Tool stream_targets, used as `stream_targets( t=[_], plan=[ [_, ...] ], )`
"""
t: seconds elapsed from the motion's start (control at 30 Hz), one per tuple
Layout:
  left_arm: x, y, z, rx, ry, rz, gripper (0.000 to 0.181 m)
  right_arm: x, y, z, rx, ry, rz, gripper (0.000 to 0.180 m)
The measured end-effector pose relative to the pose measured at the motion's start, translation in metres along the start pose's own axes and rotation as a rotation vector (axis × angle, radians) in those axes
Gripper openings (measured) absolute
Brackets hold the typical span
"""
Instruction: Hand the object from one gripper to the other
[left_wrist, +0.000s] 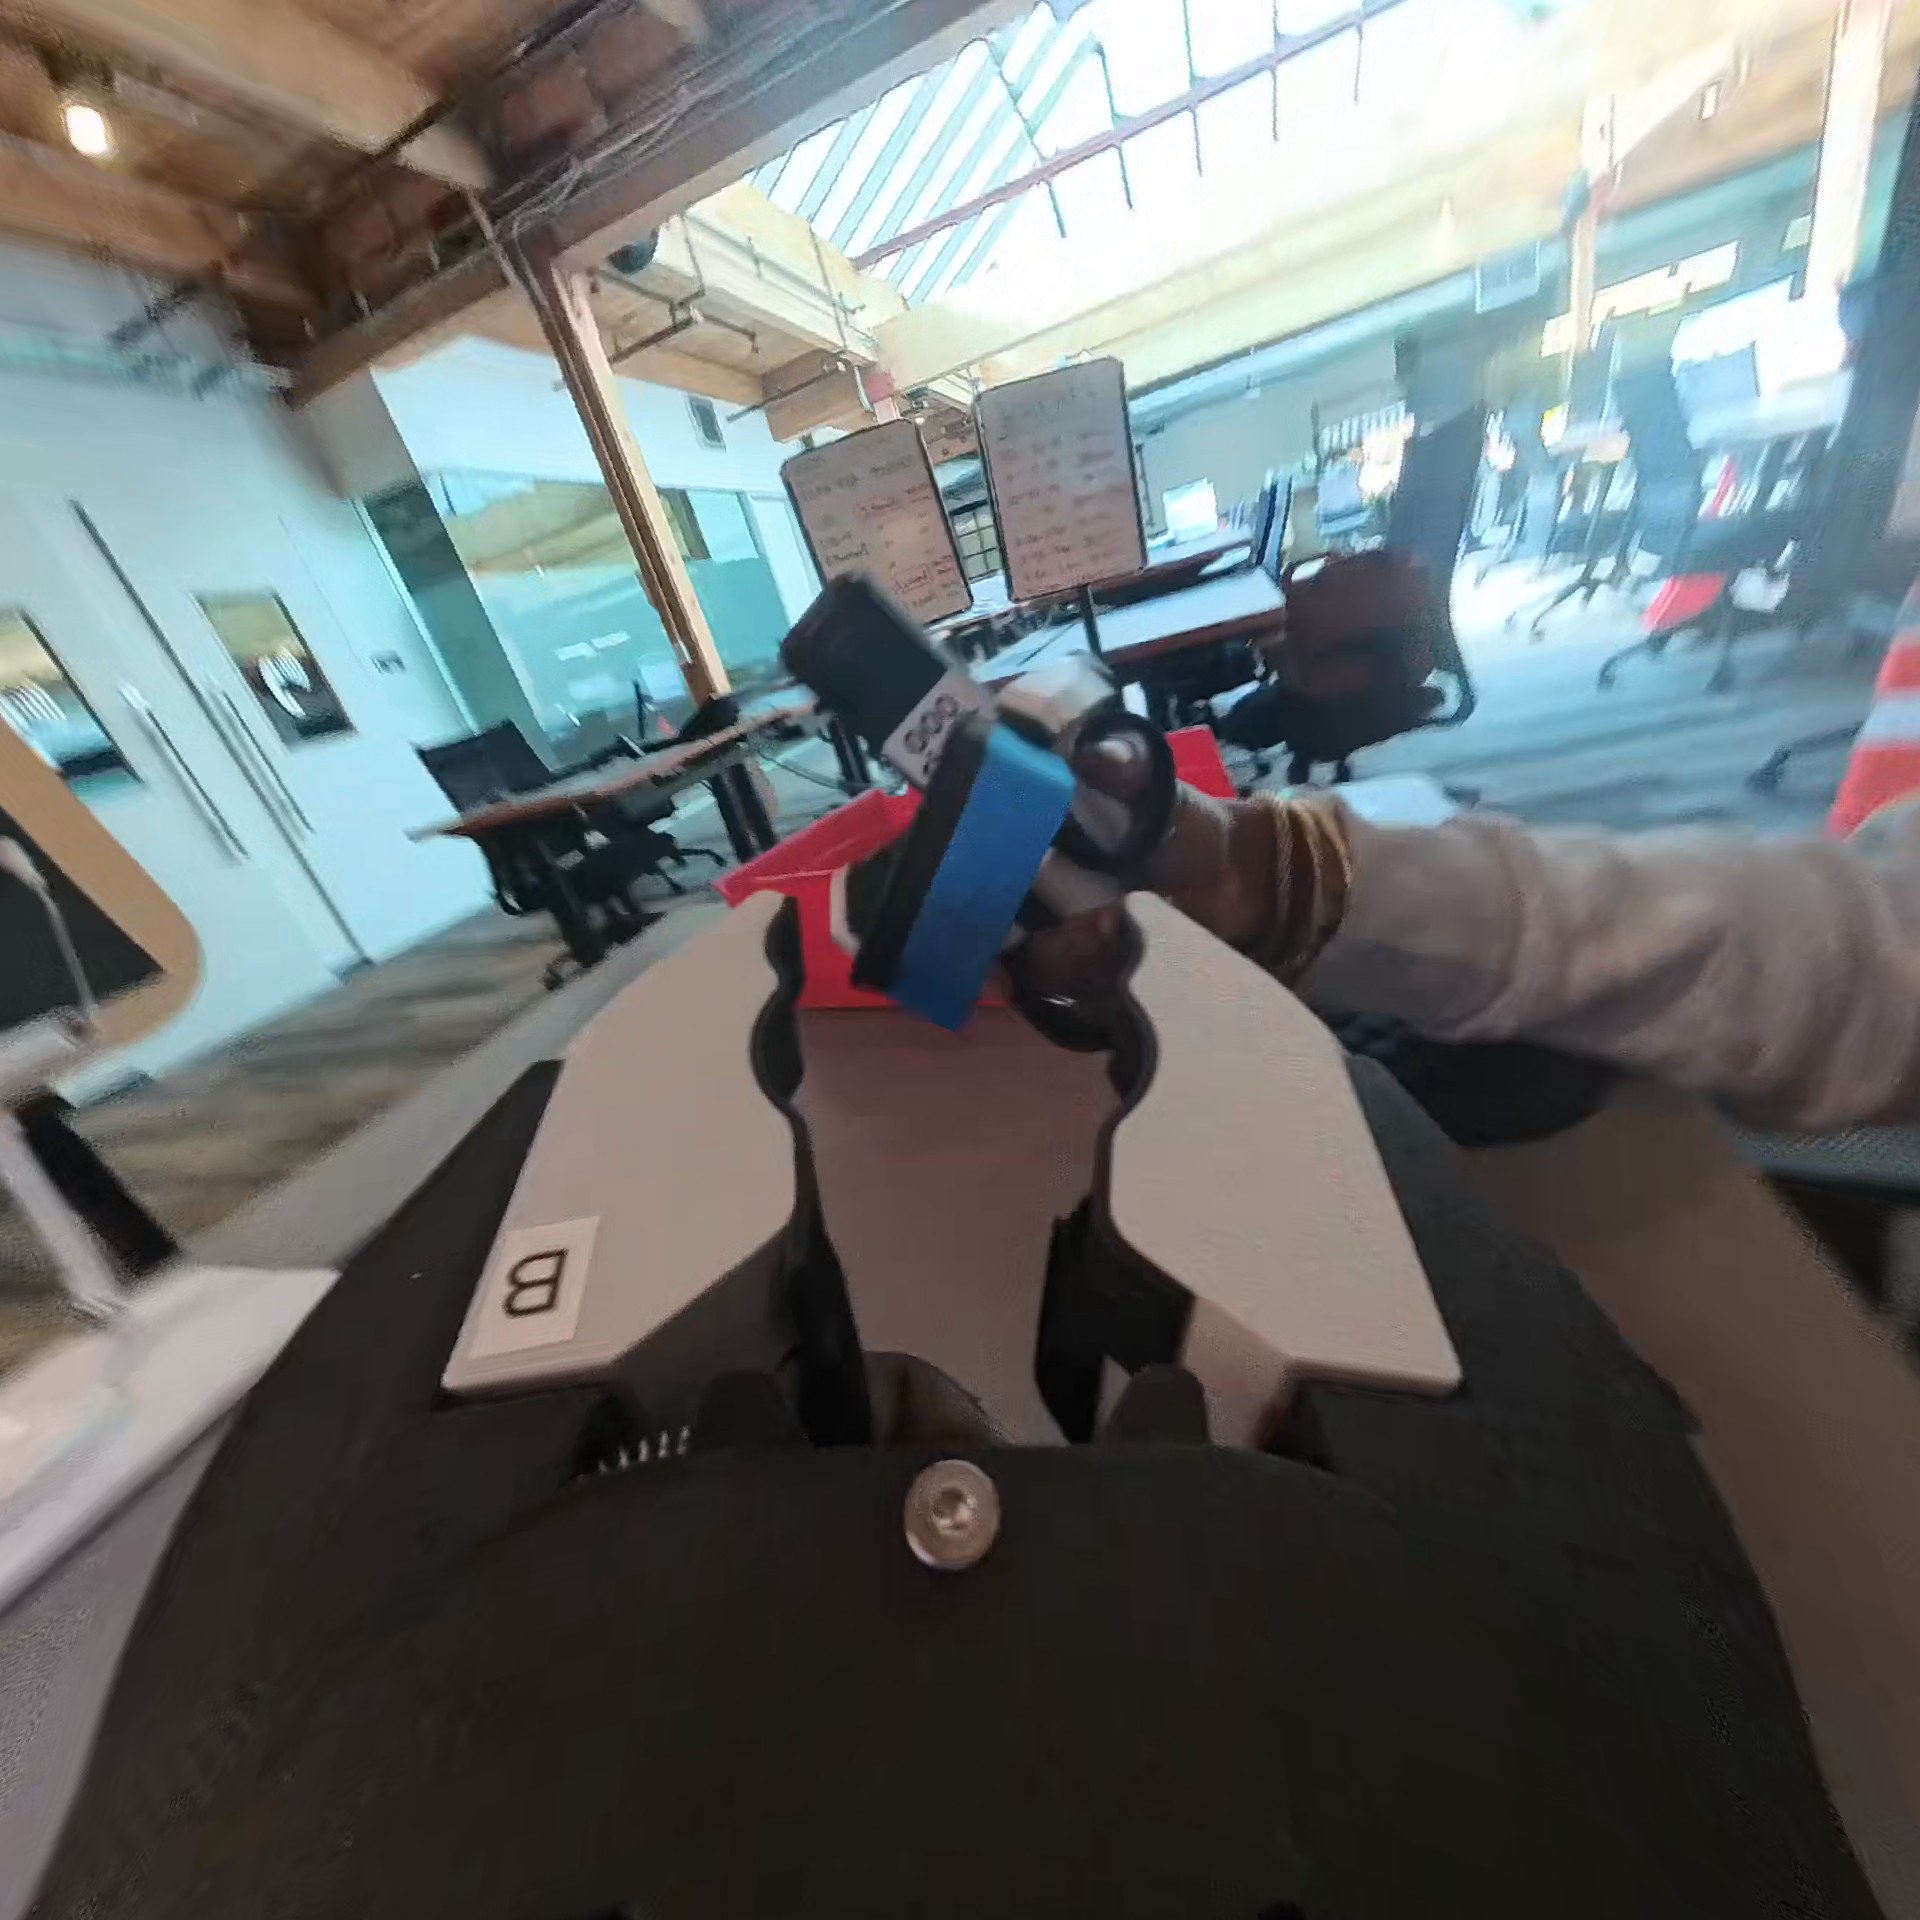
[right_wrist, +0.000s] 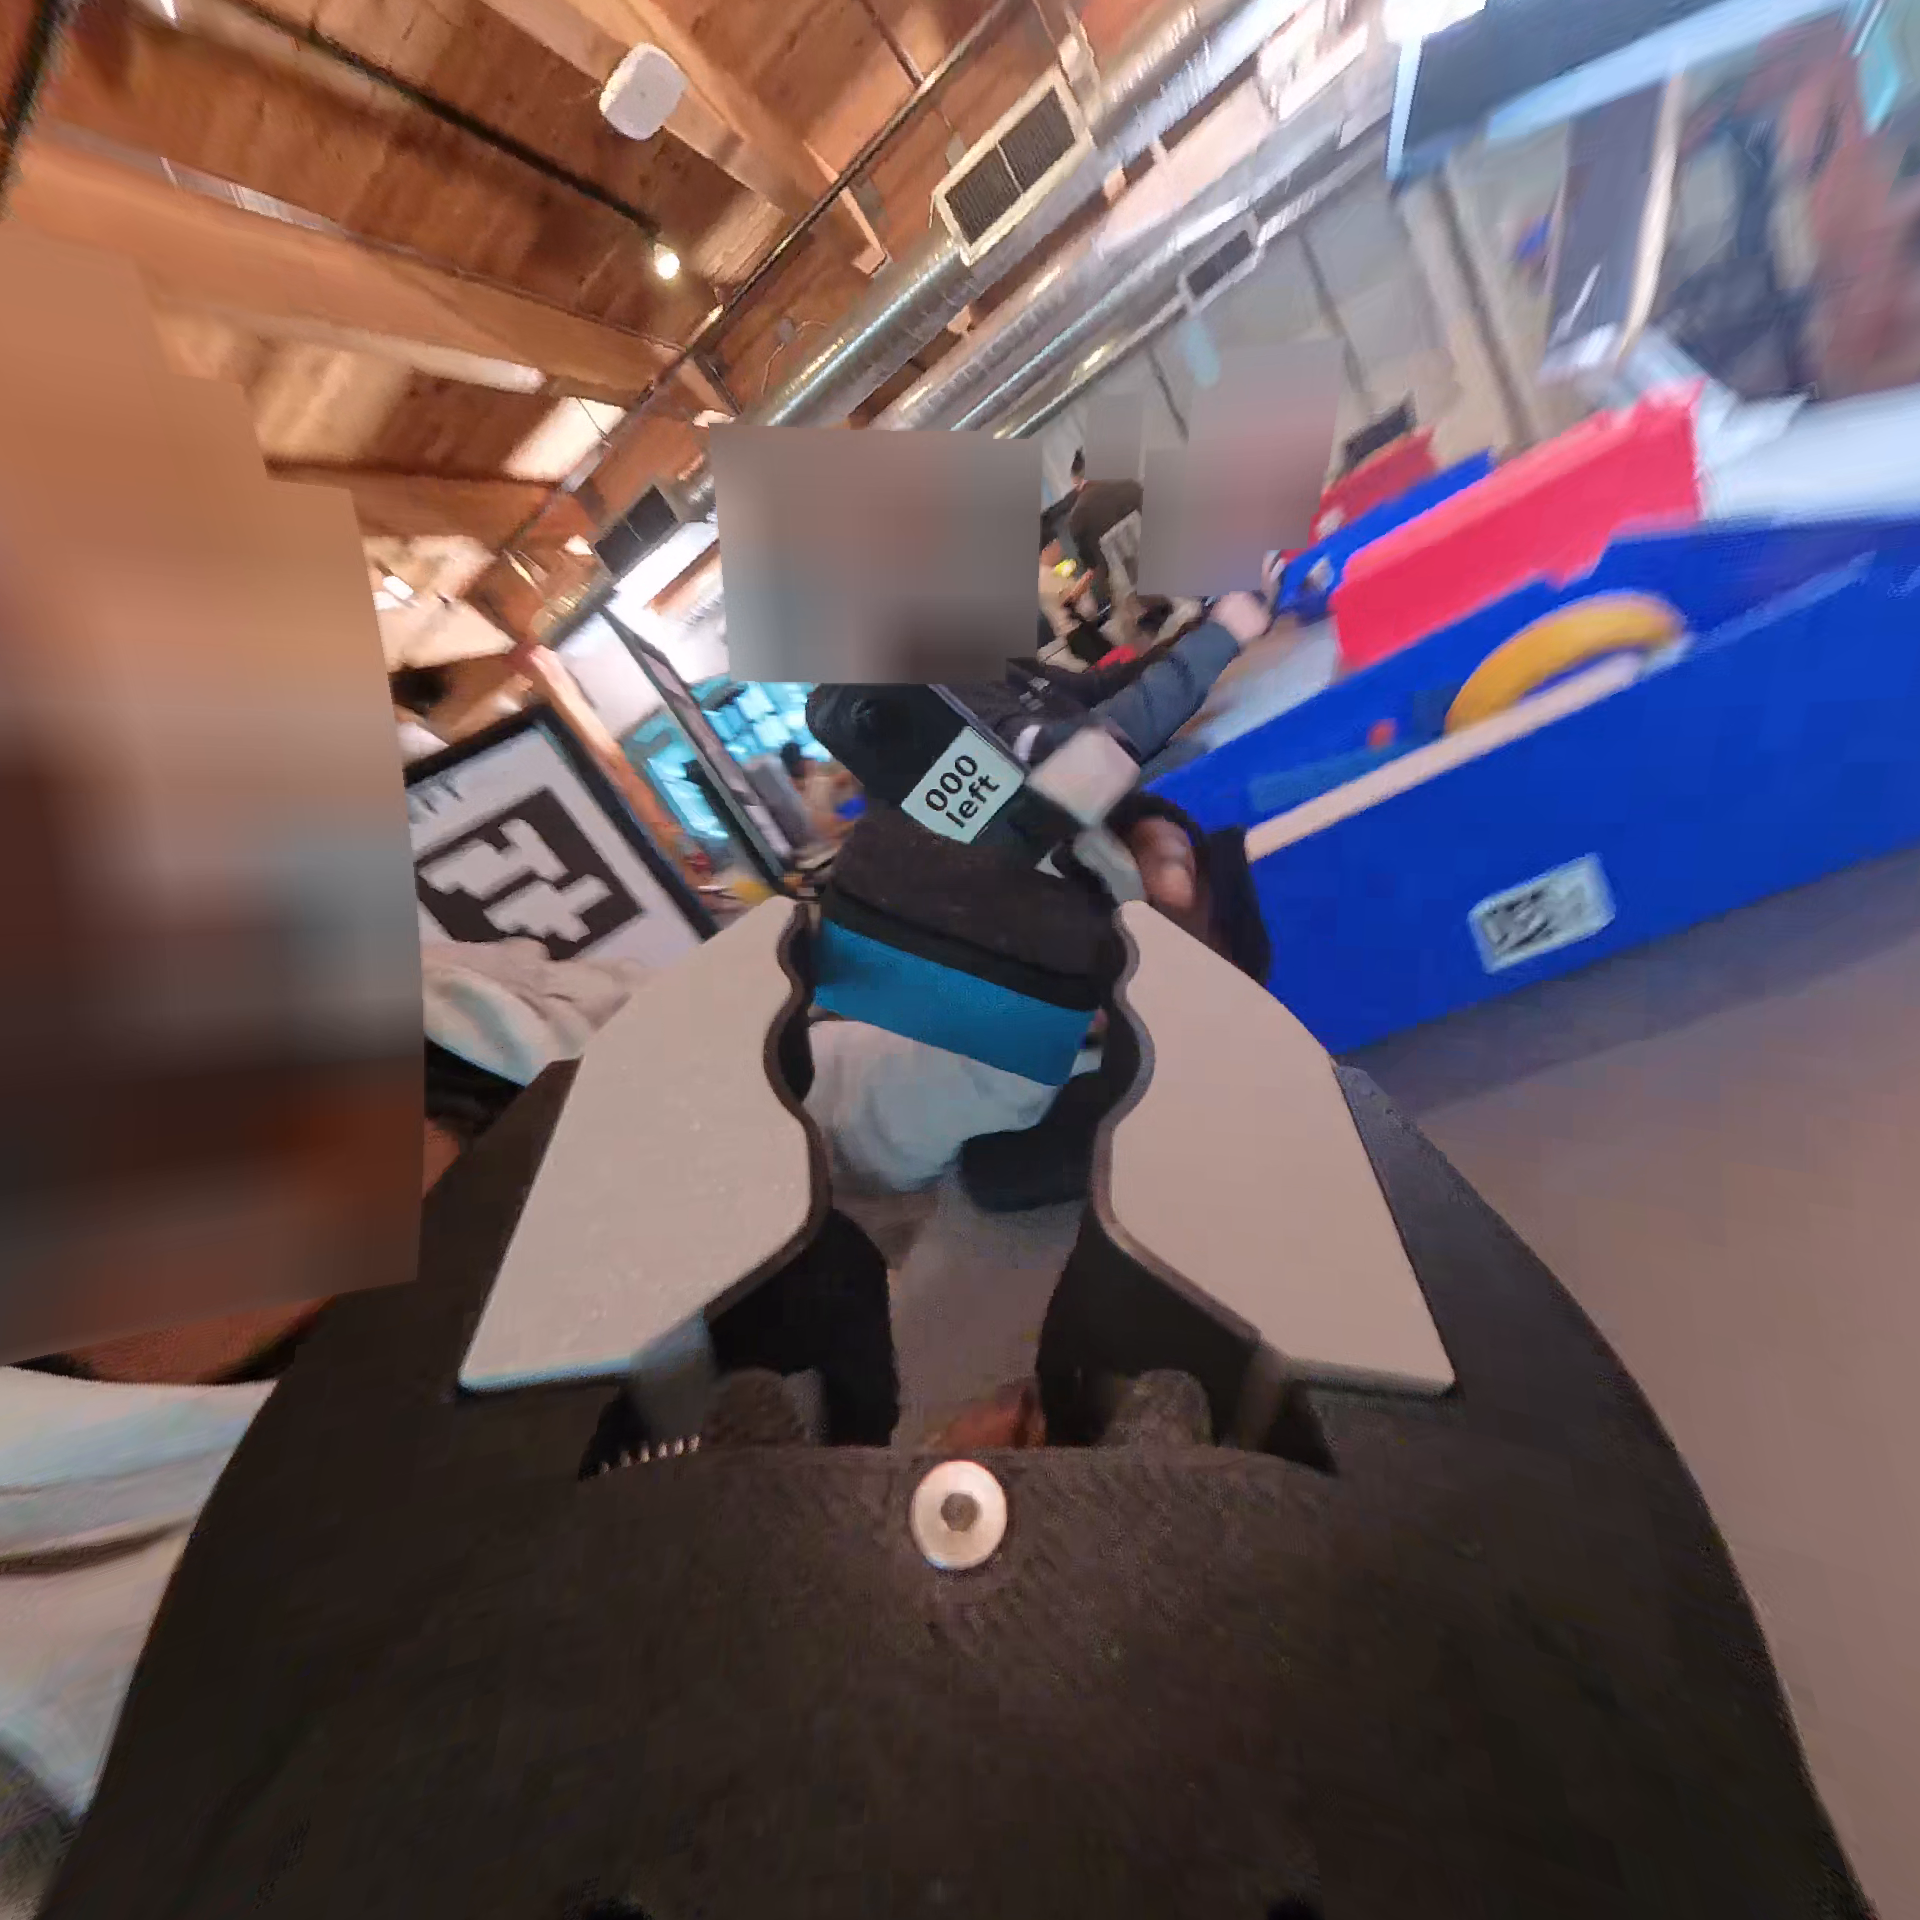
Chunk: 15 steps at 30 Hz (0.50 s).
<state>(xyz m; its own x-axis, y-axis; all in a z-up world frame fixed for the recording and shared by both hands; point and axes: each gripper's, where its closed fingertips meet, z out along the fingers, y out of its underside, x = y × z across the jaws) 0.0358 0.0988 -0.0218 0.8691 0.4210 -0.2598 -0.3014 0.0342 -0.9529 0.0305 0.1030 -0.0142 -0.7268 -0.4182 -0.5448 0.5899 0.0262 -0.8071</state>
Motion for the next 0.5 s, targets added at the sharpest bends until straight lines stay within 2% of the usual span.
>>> stream_targets(
  t=[0.1,0.17,0.23,0.4,0.5],
  plan=[
    [-0.003,-0.003,0.000,0.027,0.053,-0.282,0.077,-0.007,-0.008,-0.002,-0.001,0.098,-0.314,0.053],
    [0.000,-0.006,0.001,0.057,0.110,-0.434,0.078,-0.012,-0.007,0.001,-0.036,0.145,-0.490,0.053],
    [0.003,-0.007,0.002,0.071,0.150,-0.507,0.078,-0.018,-0.004,0.005,-0.055,0.148,-0.603,0.053],
    [0.009,-0.013,-0.001,0.110,0.161,-0.410,0.054,-0.014,0.007,0.011,-0.122,0.163,-0.645,0.053],
    [0.010,-0.013,-0.001,0.096,0.164,-0.371,0.053,-0.014,0.007,0.013,-0.104,0.153,-0.639,0.054]
  ],
)
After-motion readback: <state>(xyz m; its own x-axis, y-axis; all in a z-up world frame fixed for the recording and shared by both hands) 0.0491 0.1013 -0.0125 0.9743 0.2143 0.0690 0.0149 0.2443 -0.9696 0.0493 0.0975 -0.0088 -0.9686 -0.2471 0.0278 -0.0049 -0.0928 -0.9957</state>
